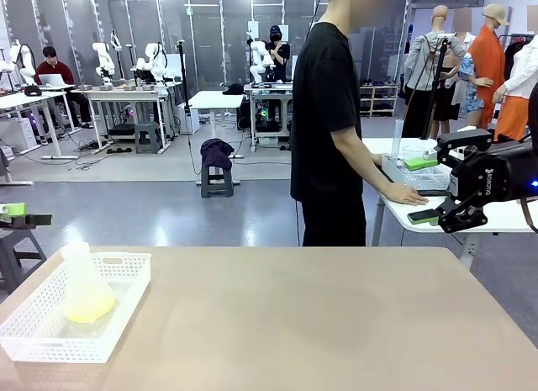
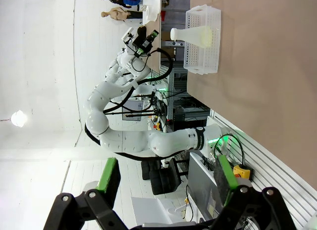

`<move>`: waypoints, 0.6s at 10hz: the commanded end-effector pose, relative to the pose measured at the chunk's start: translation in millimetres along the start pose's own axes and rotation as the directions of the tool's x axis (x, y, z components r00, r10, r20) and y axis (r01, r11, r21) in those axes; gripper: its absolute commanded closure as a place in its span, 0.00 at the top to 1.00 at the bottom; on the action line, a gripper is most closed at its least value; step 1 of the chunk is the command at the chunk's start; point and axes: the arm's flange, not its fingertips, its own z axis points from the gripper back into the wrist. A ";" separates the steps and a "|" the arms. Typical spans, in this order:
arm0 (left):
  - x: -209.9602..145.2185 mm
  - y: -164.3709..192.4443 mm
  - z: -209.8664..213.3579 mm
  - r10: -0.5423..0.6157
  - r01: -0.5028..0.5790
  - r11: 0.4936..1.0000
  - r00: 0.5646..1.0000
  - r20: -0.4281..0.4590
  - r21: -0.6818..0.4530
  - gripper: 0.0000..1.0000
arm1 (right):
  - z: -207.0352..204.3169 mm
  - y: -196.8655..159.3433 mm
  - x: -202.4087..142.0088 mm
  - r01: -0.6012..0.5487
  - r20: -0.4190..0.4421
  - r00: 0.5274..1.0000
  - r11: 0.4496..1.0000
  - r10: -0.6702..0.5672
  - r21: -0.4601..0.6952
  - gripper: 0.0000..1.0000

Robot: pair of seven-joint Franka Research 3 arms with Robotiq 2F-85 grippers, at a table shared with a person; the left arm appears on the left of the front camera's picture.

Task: Prepare the solutions needed for the experiment.
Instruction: When the human places the Big flask in the center of the table, pick up the Big flask and place it in the left Organizing basket.

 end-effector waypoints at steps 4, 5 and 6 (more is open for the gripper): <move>9.9 -26.2 -24.2 0.377 -0.377 0.926 0.926 -0.010 -0.023 1.00 | 1.2 1.2 -0.5 -0.009 -0.001 1.000 1.000 0.009 0.010 0.96; 3.8 -21.0 -20.7 0.351 -0.351 0.936 0.936 -0.018 -0.011 1.00 | 1.2 1.2 -0.5 -0.009 -0.001 1.000 1.000 0.009 0.010 0.96; 3.8 -21.0 -20.7 0.351 -0.351 0.936 0.936 -0.018 -0.011 1.00 | 1.2 1.2 -0.5 -0.009 -0.001 1.000 1.000 0.009 0.010 0.96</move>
